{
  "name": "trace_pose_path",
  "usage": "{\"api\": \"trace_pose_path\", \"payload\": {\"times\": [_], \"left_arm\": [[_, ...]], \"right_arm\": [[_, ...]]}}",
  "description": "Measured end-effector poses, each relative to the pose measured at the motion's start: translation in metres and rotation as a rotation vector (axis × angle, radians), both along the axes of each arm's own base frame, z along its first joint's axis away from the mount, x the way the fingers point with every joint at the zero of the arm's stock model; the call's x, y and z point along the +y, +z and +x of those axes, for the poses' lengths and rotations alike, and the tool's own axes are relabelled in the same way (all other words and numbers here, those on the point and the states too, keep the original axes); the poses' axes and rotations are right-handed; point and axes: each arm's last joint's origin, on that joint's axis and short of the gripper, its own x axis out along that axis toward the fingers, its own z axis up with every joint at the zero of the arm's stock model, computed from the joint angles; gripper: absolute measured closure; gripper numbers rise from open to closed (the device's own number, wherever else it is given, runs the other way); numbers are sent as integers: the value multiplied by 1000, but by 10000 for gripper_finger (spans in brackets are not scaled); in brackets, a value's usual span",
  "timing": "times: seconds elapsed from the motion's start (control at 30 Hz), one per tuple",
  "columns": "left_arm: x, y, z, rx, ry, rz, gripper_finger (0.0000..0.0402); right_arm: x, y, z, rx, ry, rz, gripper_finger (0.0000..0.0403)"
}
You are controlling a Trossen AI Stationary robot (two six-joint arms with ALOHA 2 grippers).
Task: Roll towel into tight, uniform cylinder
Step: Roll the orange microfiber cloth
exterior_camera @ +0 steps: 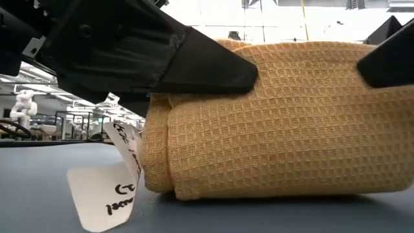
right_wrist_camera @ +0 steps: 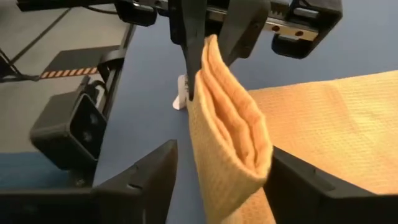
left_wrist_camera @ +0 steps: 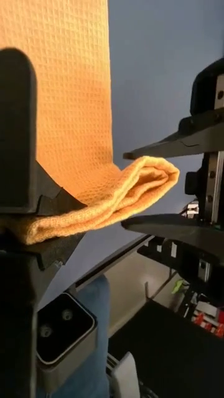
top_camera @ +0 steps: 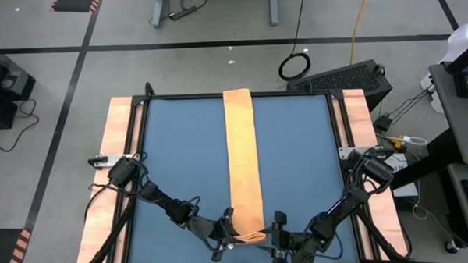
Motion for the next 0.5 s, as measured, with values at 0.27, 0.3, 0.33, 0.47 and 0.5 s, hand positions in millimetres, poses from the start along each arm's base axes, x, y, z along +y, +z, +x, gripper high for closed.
{"api": "trace_pose_path", "payload": {"times": [0.27, 0.3, 0.33, 0.47, 0.5], "left_arm": [[1, 0, 0, -2, 24, 2, 382], [1, 0, 0, 5, 41, -18, 382], [1, 0, 1, 23, 60, -54, 382], [4, -4, 1, 144, 130, -256, 382], [4, -4, 1, 151, 135, -272, 382]], "right_arm": [[0, 1, 4, 24, 49, 62, 336], [-1, 0, 4, 28, 48, 82, 360], [-1, 1, 5, 30, 46, 101, 381], [-1, 1, 6, 35, 3, 228, 393], [0, 1, 6, 42, -5, 270, 395]]}}
